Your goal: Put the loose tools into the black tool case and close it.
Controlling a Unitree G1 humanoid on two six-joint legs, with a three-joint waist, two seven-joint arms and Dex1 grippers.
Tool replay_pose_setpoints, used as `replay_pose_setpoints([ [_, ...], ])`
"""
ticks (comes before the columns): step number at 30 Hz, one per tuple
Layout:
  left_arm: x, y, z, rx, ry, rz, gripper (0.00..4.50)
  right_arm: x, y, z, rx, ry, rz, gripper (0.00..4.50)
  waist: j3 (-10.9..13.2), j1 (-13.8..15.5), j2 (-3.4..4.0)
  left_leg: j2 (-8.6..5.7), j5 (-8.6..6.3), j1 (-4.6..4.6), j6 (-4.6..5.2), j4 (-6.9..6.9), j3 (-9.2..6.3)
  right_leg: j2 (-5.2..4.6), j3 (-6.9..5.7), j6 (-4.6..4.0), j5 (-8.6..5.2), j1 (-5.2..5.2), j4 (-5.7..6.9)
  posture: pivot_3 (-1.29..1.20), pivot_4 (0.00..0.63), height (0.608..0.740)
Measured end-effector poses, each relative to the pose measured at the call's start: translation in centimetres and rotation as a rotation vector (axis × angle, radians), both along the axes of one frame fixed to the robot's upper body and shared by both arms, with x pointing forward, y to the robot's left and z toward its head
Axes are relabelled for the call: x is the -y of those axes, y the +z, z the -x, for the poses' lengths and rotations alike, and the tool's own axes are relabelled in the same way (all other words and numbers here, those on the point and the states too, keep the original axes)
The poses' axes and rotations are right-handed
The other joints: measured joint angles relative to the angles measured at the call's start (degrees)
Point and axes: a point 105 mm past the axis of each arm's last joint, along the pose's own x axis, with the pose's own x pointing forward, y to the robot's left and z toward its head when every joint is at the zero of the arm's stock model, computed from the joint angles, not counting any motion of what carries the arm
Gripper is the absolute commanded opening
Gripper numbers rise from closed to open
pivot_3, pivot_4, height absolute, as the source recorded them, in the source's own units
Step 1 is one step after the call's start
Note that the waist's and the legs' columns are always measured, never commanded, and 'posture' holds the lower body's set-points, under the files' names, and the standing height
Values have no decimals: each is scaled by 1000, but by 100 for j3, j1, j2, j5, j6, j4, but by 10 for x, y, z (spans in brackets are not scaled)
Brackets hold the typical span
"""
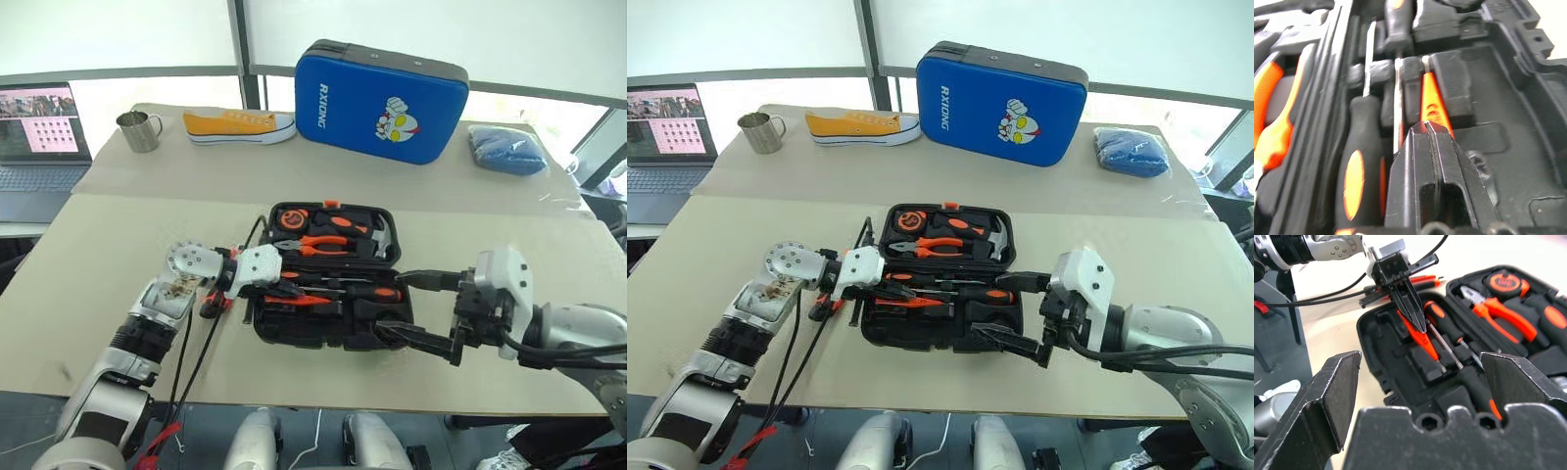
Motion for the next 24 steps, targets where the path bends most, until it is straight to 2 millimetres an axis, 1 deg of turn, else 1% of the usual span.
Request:
replay_pose_setpoints([
  [1, -15, 10, 3, -34, 64, 25, 1487, -2, 0, -2, -1, 14, 0, 4500, 3, -54, -4, 5, 0, -6, 0, -2, -1, 3, 2, -1, 0, -8, 2, 0, 150, 739],
  [2, -33, 28, 7, -48, 140, 59, 1834, -2, 0, -4, -4, 23, 1, 4500, 6, -99, -9, 12, 0, -9, 0, -4, -2, 6, 2, -3, 0, -14, 2, 0, 150, 739],
  [4, -59, 63, 12, -20, 254, 107, 2585, 0, 0, -9, -8, 28, 4, 4500, 6, -100, -6, 15, 0, -5, 0, -8, -5, -1, 1, -2, -1, -12, 2, 0, 150, 739],
  [5, -69, 77, 17, -3, 301, 123, 2965, -1, -1, -11, -9, 37, 9, 4500, 5, -96, -2, 15, 0, 0, 0, -10, -3, -5, 1, -1, -2, -7, -1, 0, 150, 739],
  [6, -75, 84, 20, 4, 329, 134, 3333, -2, -1, -11, -12, 43, 9, 4500, 5, -92, 3, 12, 0, 4, 0, -10, -2, -8, 2, 1, -3, -3, -2, 0, 150, 739],
  [7, -89, 85, 29, -5, 390, 128, 3664, -5, -1, -13, -6, 72, 15, 4500, 5, -81, 6, 9, 0, 12, 0, -12, 4, -12, 6, 3, -4, 3, -4, 0, 150, 739],
  [8, -99, 79, 36, -37, 434, 114, 3967, -7, -1, -13, -1, 87, 17, 4500, 5, -83, 7, 10, -1, 15, 0, -15, 7, -12, 8, 3, -4, 4, -5, 0, 150, 739],
  [9, -115, 69, 45, -82, 500, 88, 4309, -9, -1, -14, 5, 107, 20, 4500, 6, -88, 7, 11, -1, 18, 0, -16, 10, -11, 9, 2, -4, 3, -4, 0, 150, 739],
  [10, -132, 59, 54, -123, 569, 65, 4469, -10, -3, -15, -3, 121, 23, 4500, 7, -92, 4, 16, 0, 18, -1, -18, 11, -8, 8, -2, -6, -1, -3, 0, 150, 739],
  [11, -144, 52, 60, -147, 620, 44, 4469, -10, -4, -16, -8, 126, 25, 4500, 8, -88, 3, 18, 0, 18, -1, -18, 13, -7, 8, -4, -6, -2, -2, 0, 150, 739],
  [12, -151, 49, 64, -156, 651, 23, 4469, -10, -4, -18, -9, 132, 24, 4500, 8, -84, 1, 19, 0, 18, -1, -17, 14, -7, 7, -4, -6, -2, -1, 0, 150, 739],
  [15, -176, 45, 75, -161, 756, -55, 4469, -13, -3, -20, 5, 162, 23, 4500, 9, 37, -1, 12, 0, 18, -3, -15, 20, -18, -1, -5, -7, 3, -5, 0, 150, 739],
  [17, -174, 44, 74, -169, 794, -70, 4469, -14, -2, -22, 16, 167, 27, 4500, 9, 89, -2, 12, 0, 18, -3, -15, 21, -19, -1, -4, -6, 3, -5, 0, 150, 739],
  [20, -157, 51, 58, -161, 828, -71, 4469, -15, -4, -20, 7, 182, 28, 4500, 9, 138, -5, 7, 0, 17, -3, -11, 23, -16, -7, -4, -6, 7, -2, 0, 150, 739],
  [21, -147, 57, 49, -171, 846, -60, 4469, -15, -5, -20, 5, 182, 28, 4500, 8, 138, -7, 1, 1, 16, -4, -11, 24, -13, -6, -3, -5, 8, -1, 0, 150, 739],
  [22, -139, 60, 45, -186, 849, -57, 4469, -15, -5, -19, 5, 183, 29, 4500, 8, 136, -8, -2, 0, 15, -3, -10, 22, -13, -6, -3, -5, 6, 0, 0, 150, 739],
  [24, -114, 67, 37, -256, 849, -53, 4469, -16, -5, -17, 13, 183, 35, 4500, 7, 97, -10, -4, 0, 14, -3, -11, 17, -10, -1, -2, -4, 4, 1, 0, 150, 739],
])
